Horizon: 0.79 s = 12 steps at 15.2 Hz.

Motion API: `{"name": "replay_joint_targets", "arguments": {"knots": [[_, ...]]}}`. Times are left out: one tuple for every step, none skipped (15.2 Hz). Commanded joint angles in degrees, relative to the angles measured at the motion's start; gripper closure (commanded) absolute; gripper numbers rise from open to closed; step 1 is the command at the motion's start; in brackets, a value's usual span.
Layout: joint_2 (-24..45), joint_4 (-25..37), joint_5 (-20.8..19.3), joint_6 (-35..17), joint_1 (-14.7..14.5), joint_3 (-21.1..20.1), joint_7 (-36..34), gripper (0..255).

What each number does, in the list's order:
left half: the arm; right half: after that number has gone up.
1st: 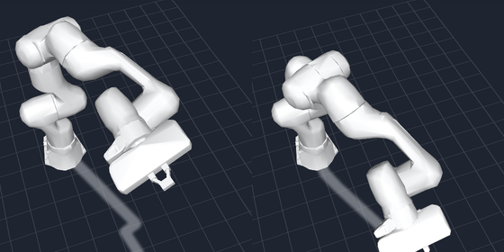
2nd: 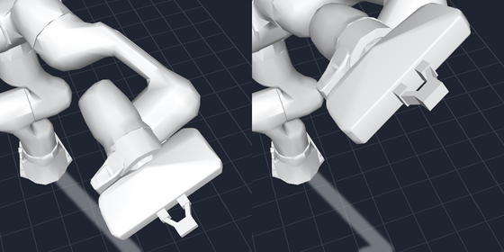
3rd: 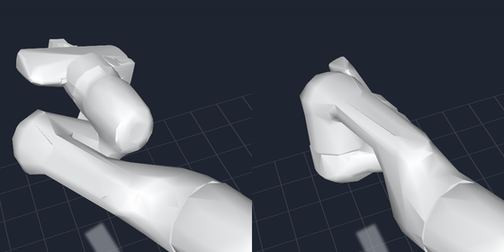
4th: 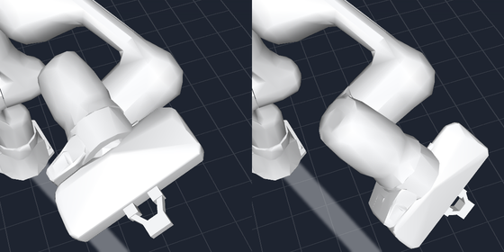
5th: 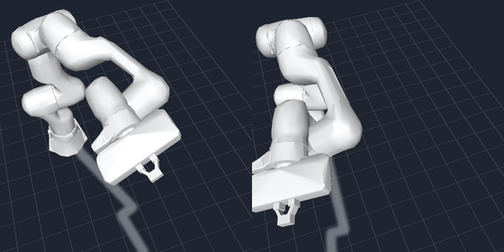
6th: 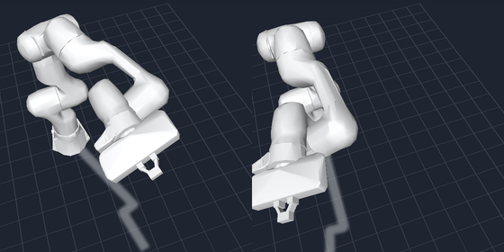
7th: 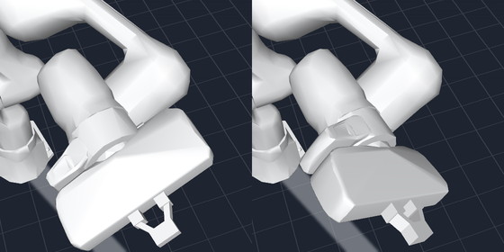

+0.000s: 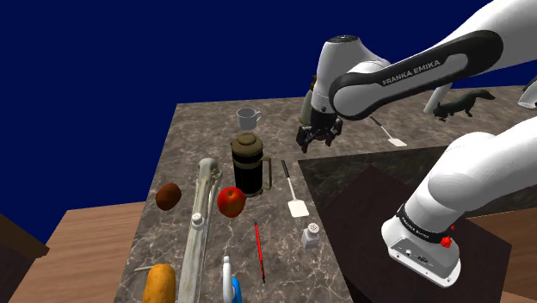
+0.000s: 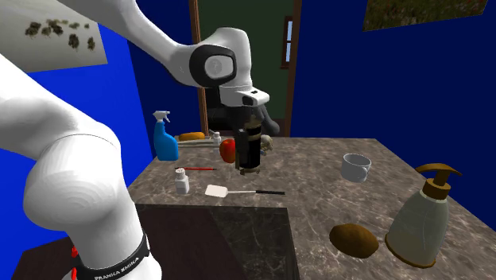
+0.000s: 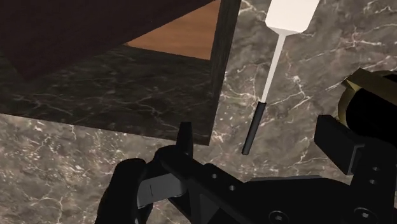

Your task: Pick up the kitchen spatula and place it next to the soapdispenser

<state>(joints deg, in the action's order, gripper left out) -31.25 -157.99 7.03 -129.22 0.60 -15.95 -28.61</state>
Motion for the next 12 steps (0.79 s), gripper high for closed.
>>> {"name": "replay_joint_targets", "arguments": {"knots": [[4.2, -0.9, 0.5, -5.4, 0.5, -2.1, -3.6, 0], [6.5, -1.0, 0.4, -7.9, 0.8, -3.2, -5.5, 0], [9.0, -1.0, 0.2, -10.4, 1.3, -4.3, -7.5, 0], [11.5, -0.8, -0.2, -12.9, 1.9, -5.4, -9.6, 0], [14.2, -0.6, -0.9, -15.4, 2.5, -6.6, -11.8, 0], [17.0, -0.2, -2.0, -17.8, 3.3, -7.7, -14.3, 0], [19.8, 0.3, -3.5, -20.2, 4.3, -8.9, -17.0, 0], [22.8, 0.8, -5.6, -22.4, 5.3, -10.0, -20.2, 0], [25.8, 1.6, -8.3, -24.6, 6.5, -11.0, -23.7, 0], [29.0, 2.4, -11.8, -26.6, 7.5, -11.7, -27.8, 0], [31.1, 3.1, -14.6, -27.8, 7.9, -11.8, -30.9, 0], [32.3, 3.2, -16.2, -28.6, 8.0, -11.6, -32.0, 0]]}}
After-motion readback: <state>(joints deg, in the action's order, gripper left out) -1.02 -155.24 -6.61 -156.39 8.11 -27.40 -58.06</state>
